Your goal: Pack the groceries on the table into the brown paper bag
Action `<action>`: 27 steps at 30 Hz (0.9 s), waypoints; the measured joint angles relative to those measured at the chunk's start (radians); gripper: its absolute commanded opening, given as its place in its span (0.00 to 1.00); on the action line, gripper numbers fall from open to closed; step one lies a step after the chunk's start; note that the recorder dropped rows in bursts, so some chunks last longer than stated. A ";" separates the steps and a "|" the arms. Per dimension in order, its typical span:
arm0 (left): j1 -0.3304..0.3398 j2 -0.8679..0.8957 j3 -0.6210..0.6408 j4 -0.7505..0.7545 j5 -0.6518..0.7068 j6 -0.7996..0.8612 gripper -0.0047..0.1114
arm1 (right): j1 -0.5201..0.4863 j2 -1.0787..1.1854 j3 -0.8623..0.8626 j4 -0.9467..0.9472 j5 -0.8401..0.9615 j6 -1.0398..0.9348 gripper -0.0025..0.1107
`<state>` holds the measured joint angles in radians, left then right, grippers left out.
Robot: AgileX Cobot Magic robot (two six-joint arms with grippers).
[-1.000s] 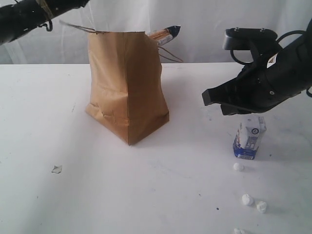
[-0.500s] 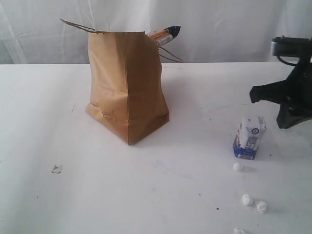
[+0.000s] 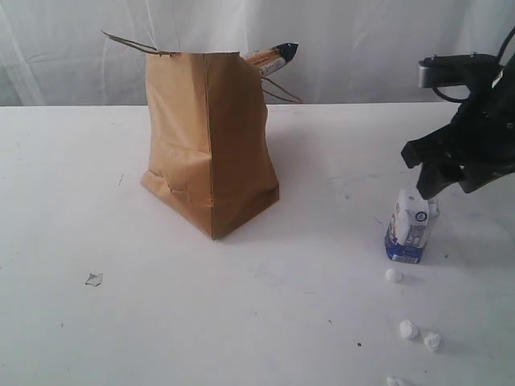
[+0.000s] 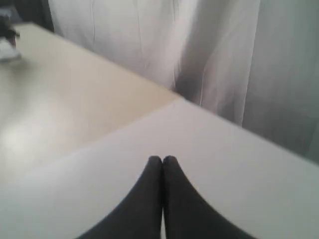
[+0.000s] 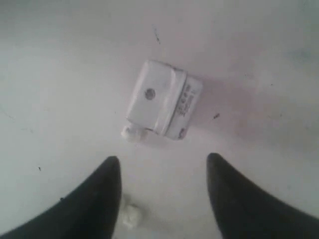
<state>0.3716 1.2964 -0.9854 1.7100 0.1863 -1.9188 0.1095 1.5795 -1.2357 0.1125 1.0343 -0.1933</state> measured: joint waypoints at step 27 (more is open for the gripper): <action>-0.198 -0.661 0.673 -0.199 -0.287 0.219 0.04 | 0.000 0.245 -0.009 0.072 -0.142 0.187 0.58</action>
<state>0.1736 0.6353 -0.3123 1.5106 -0.1005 -1.7001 0.1095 1.8246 -1.2448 0.1845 0.8921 -0.0068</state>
